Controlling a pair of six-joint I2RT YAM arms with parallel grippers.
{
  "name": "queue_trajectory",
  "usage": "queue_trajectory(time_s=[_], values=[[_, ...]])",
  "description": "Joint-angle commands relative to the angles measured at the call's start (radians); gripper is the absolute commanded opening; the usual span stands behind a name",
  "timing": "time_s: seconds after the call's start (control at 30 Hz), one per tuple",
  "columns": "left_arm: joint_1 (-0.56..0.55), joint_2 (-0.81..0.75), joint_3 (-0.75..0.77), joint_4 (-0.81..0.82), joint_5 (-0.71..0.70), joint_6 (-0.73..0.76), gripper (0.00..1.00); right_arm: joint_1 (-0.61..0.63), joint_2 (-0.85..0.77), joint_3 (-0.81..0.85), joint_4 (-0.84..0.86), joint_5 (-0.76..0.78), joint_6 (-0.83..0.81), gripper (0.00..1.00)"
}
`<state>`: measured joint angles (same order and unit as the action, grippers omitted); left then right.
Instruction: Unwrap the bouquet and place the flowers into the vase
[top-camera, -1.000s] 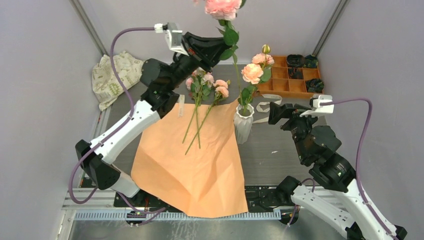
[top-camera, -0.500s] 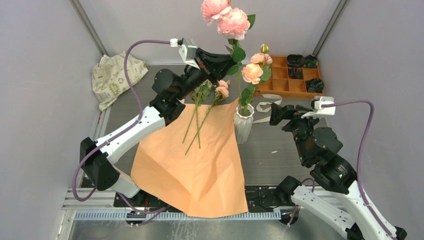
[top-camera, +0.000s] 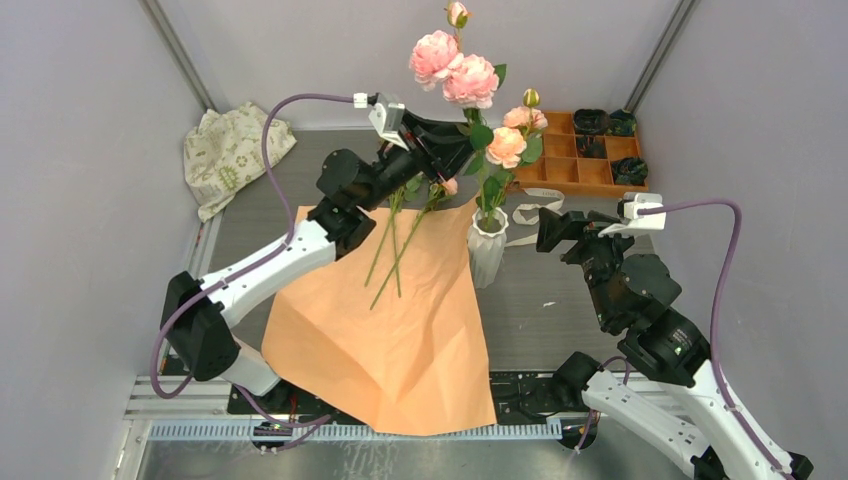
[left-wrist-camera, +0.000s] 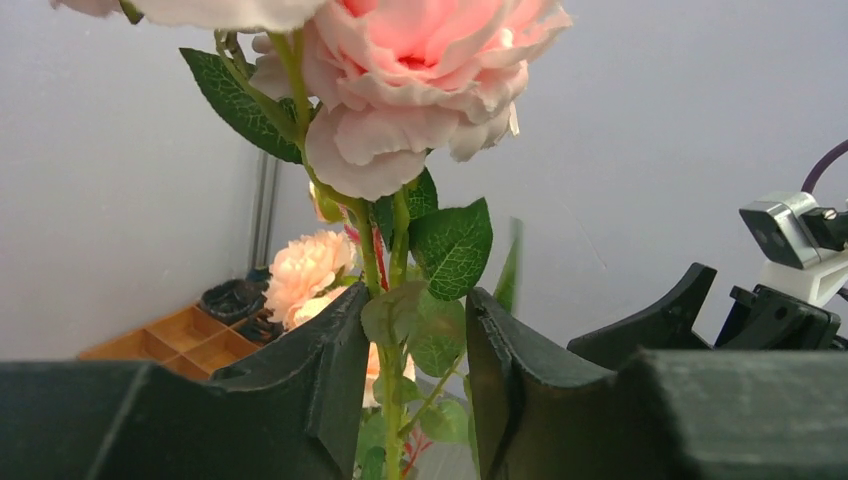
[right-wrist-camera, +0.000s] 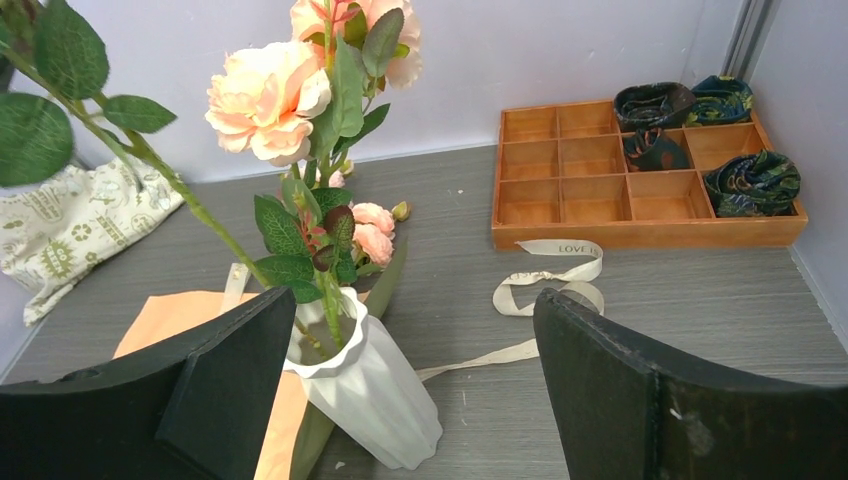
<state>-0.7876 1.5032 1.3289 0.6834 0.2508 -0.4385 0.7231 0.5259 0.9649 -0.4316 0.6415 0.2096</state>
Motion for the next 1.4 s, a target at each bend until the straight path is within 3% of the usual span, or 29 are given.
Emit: queue_trajectory(time_s=[0.0,0.2,0.67,0.9,1.23,1.37], values=[[-0.015,-0.023,-0.017,0.046,-0.03,-0.006,0.42,0.004,0.006,-0.001,0.054,-0.006,0.002,0.95],[-0.022,-0.041,-0.051,0.011,-0.031,-0.016,0.46,0.004,0.008,0.002,0.054,-0.009,0.01,0.96],[-0.05,-0.068,-0.154,-0.079,-0.024,-0.058,0.45,0.005,0.028,0.005,0.064,-0.044,0.023,0.97],[-0.059,-0.161,-0.214,-0.187,-0.026,-0.024,0.47,0.004,0.069,0.036,0.075,-0.075,0.017,0.99],[-0.06,-0.447,-0.338,-0.377,-0.182,0.075,0.47,0.005,0.244,0.202,0.028,-0.242,0.024,1.0],[-0.06,-0.58,-0.355,-0.485,-0.362,0.101,0.46,0.008,0.296,0.269,0.051,-0.353,0.023,1.0]])
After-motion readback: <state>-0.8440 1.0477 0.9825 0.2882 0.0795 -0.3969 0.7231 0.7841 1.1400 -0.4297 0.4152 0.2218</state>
